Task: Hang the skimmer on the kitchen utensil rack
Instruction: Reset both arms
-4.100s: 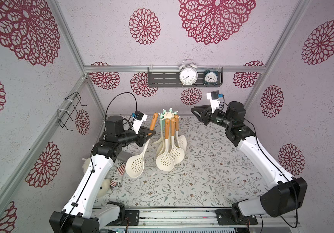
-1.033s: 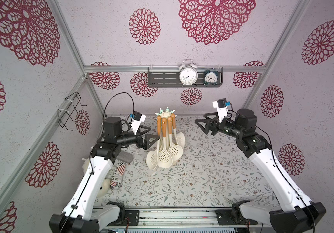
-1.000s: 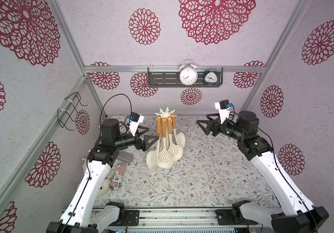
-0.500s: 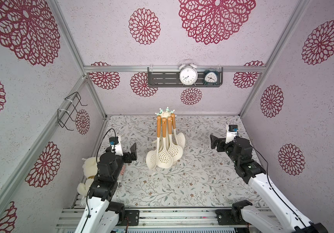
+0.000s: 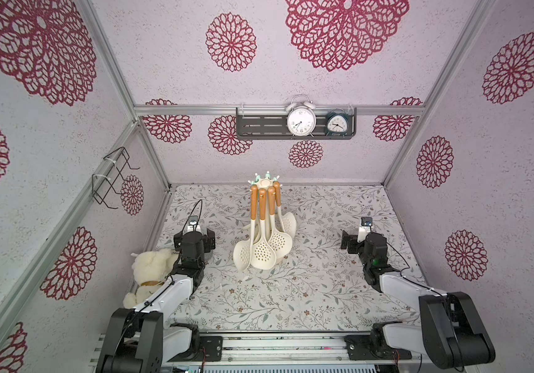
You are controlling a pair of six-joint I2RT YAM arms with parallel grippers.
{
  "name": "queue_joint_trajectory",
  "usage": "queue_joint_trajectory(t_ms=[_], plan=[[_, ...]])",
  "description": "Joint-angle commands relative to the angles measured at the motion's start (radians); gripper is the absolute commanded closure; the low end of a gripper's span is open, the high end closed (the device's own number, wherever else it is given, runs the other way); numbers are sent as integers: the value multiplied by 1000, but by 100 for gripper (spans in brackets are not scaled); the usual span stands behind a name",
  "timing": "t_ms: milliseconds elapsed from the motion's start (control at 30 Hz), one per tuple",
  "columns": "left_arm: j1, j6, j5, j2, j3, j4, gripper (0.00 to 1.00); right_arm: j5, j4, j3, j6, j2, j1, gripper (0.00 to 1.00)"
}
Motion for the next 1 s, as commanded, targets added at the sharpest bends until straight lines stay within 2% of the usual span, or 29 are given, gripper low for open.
queue_joint_trajectory(t_ms=[0, 33, 100, 167, 300, 367, 400, 433, 467, 500, 600, 967], plan=[[35, -2, 63, 88, -33, 250, 3, -30, 274, -39, -33, 54, -14, 1], [41, 17, 70, 120, -35, 299, 3, -41, 317, -52, -46, 80, -16, 1], [46, 47, 94, 131, -16, 273, 3, -58, 365, -59, -71, 118, -20, 1], [80, 63, 129, 171, -44, 395, 3, -98, 432, -72, -104, 140, -27, 1], [170, -3, 260, 249, -83, 515, 3, -137, 563, -129, -55, 176, -81, 1], [189, -13, 296, 301, -94, 608, 3, -147, 725, -191, -37, 221, -100, 1], [192, -13, 304, 283, -84, 547, 3, -159, 761, -207, -38, 232, -102, 1], [196, -16, 329, 267, -52, 454, 3, -175, 730, -206, -47, 214, -103, 1], [206, -24, 328, 274, -32, 437, 3, -199, 760, -206, -55, 232, -103, 1], [222, -54, 309, 290, -23, 446, 3, -208, 700, -185, -62, 223, -103, 1], [236, -94, 282, 285, 2, 383, 3, -156, 665, -164, -28, 224, -112, 1], [228, -81, 269, 289, -12, 425, 3, -146, 667, -163, -33, 228, -106, 1]])
